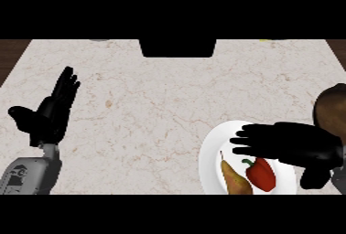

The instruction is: Pick the bell pepper from the plate and place it in the pan

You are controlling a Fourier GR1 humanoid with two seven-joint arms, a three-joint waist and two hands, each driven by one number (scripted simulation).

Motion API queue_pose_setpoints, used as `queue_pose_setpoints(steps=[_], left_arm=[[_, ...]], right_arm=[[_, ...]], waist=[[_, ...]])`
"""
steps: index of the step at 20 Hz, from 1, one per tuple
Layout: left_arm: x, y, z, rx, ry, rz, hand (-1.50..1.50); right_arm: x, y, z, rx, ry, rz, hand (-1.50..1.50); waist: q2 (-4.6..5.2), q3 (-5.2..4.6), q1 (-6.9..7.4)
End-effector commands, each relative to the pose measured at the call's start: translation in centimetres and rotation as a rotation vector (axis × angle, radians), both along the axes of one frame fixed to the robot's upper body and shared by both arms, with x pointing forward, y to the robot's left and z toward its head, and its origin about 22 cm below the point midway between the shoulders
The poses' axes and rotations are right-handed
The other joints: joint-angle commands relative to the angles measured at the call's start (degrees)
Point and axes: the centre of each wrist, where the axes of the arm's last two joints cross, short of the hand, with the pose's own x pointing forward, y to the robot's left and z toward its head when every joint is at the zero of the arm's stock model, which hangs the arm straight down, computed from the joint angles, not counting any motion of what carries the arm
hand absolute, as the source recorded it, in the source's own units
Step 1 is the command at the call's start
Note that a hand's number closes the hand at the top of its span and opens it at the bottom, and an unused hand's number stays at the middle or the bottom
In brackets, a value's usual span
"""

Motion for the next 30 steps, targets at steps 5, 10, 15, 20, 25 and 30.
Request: queue_pose_setpoints(steps=[5, 10, 15, 20, 25, 30], left_arm=[[1.3, -1.1, 0.0, -0.001, 0.001, -0.001, 0.00], [0.1, -0.2, 0.3, 0.013, -0.020, 0.006, 0.00], [1.2, 0.4, 1.3, 0.021, -0.017, 0.004, 0.00], [0.5, -0.8, -0.1, -0.001, 0.001, 0.001, 0.00], [1.1, 0.6, 1.5, 0.019, -0.017, 0.008, 0.00], [0.7, 0.3, 0.4, 0.008, 0.005, -0.011, 0.00]], right_arm=[[-1.1, 2.1, -1.4, -0.121, -0.058, 0.054, -1.50], [0.0, 1.4, -2.6, -0.162, -0.039, 0.030, -1.50], [-0.9, 2.5, -4.9, -0.167, -0.042, 0.048, -1.50], [-0.9, 3.6, -5.5, -0.210, -0.083, 0.046, -1.50], [-0.7, 4.1, -6.0, -0.250, -0.061, 0.055, -1.50], [1.0, 3.6, -7.4, -0.267, -0.028, 0.110, 1.50]], waist=[[0.00, -0.02, -0.29], [0.00, -0.01, 0.05], [0.04, 0.00, -0.03], [0.00, -0.01, -0.06], [-0.01, -0.02, -0.13], [0.06, -0.01, 0.14]])
